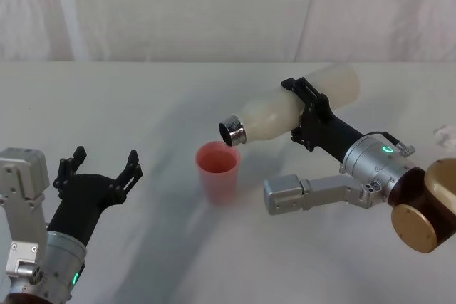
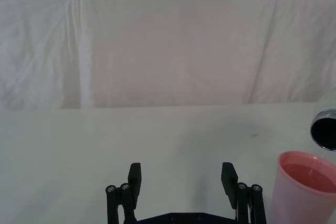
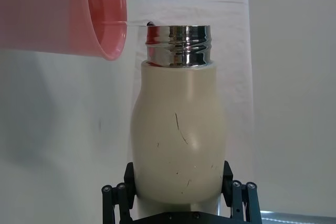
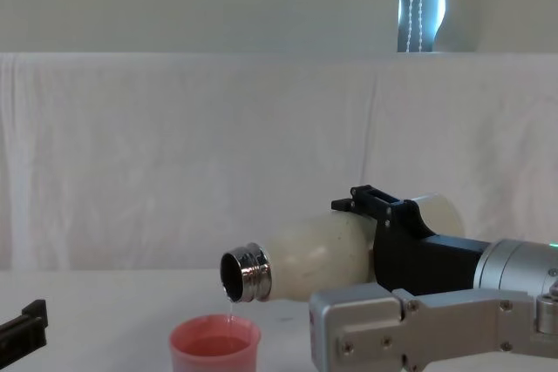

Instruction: Grasp the thermos with one hand and pour water into the cup lid.

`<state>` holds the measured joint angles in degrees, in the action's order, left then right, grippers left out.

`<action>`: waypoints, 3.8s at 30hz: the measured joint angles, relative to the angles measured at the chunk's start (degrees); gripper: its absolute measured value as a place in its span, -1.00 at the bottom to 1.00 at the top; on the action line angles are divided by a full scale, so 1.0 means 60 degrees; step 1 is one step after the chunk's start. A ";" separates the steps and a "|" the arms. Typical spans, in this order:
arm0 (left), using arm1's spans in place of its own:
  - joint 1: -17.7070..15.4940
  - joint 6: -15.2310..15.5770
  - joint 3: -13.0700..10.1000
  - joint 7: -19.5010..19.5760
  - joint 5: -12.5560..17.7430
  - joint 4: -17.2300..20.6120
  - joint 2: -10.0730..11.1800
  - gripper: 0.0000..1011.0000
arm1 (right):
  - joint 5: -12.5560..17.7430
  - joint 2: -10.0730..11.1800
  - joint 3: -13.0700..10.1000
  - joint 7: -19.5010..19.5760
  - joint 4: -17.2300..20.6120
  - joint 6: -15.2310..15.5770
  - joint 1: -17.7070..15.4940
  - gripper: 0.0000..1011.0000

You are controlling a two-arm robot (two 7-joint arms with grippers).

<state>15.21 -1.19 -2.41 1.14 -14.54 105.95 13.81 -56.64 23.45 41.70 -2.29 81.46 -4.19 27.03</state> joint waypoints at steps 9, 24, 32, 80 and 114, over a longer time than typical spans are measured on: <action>0.0000 0.0000 0.0000 0.0000 0.0000 0.0000 0.0000 0.98 | -0.0097 0.0041 0.0035 0.0014 0.0021 0.0001 0.0039 0.88; 0.0000 0.0000 0.0000 0.0000 0.0000 0.0000 0.0000 0.98 | -0.0124 0.0078 0.0054 0.0014 0.0048 -0.0001 0.0075 0.88; 0.0000 0.0000 0.0000 0.0000 0.0000 0.0000 0.0000 0.98 | -0.0104 0.0085 0.0038 0.0017 0.0048 -0.0002 0.0068 0.88; 0.0000 0.0000 0.0000 0.0000 0.0000 0.0000 0.0000 0.98 | 0.3197 -0.0806 -0.1631 -0.0372 0.0298 -0.0612 -0.0896 0.88; 0.0000 0.0000 0.0000 0.0000 0.0000 0.0000 0.0000 0.98 | 0.7286 -0.1780 -0.3928 -0.1325 0.0690 -0.0536 -0.2114 0.88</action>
<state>15.21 -1.19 -2.41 1.14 -14.54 105.95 13.81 -12.92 12.77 18.14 -10.24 85.60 -7.40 14.35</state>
